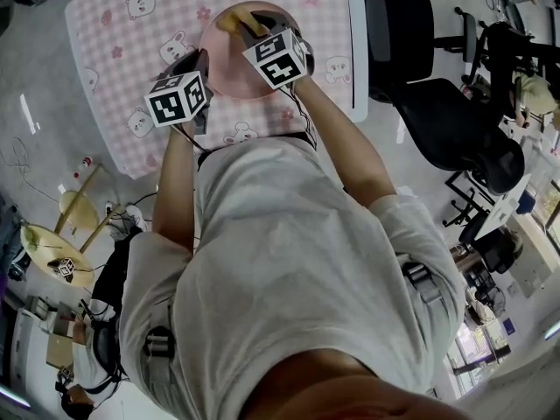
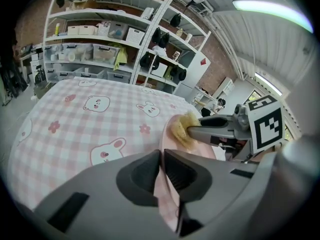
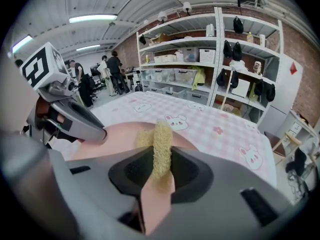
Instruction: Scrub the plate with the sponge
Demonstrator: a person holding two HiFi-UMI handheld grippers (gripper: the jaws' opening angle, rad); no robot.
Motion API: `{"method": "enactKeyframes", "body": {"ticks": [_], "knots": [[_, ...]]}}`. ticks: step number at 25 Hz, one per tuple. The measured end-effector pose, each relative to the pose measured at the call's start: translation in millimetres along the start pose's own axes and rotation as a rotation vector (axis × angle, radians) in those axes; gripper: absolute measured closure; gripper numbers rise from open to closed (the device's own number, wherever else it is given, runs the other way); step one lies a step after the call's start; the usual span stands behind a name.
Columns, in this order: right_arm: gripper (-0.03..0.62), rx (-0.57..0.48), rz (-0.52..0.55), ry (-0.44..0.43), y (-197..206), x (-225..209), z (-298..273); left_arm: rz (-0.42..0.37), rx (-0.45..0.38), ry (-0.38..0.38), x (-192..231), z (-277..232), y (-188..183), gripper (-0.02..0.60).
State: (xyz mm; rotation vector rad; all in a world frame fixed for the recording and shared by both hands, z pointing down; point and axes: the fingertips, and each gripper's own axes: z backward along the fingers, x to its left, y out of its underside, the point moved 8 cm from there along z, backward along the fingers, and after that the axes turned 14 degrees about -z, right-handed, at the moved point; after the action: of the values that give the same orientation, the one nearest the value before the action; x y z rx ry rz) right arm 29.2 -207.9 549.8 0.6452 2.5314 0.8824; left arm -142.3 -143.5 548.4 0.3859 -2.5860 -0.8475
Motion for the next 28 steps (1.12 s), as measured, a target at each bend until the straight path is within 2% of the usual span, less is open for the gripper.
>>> {"method": "enactKeyframes", "body": {"ticks": [7, 12, 17, 28], "knots": [[0.497, 0.024, 0.071, -0.086, 3, 30, -5, 0.037, -0.002, 0.016, 4, 1, 3, 0.538], [0.497, 0.071, 0.079, -0.159, 15, 46, -2, 0.077, 0.002, 0.025, 7, 0, 9, 0.538], [0.497, 0.099, 0.098, -0.19, 30, 59, 3, 0.087, 0.006, 0.021, 9, 2, 14, 0.543], [0.497, 0.198, 0.254, -0.283, 76, 92, 24, 0.114, 0.009, 0.009, 12, 1, 19, 0.546]]}}
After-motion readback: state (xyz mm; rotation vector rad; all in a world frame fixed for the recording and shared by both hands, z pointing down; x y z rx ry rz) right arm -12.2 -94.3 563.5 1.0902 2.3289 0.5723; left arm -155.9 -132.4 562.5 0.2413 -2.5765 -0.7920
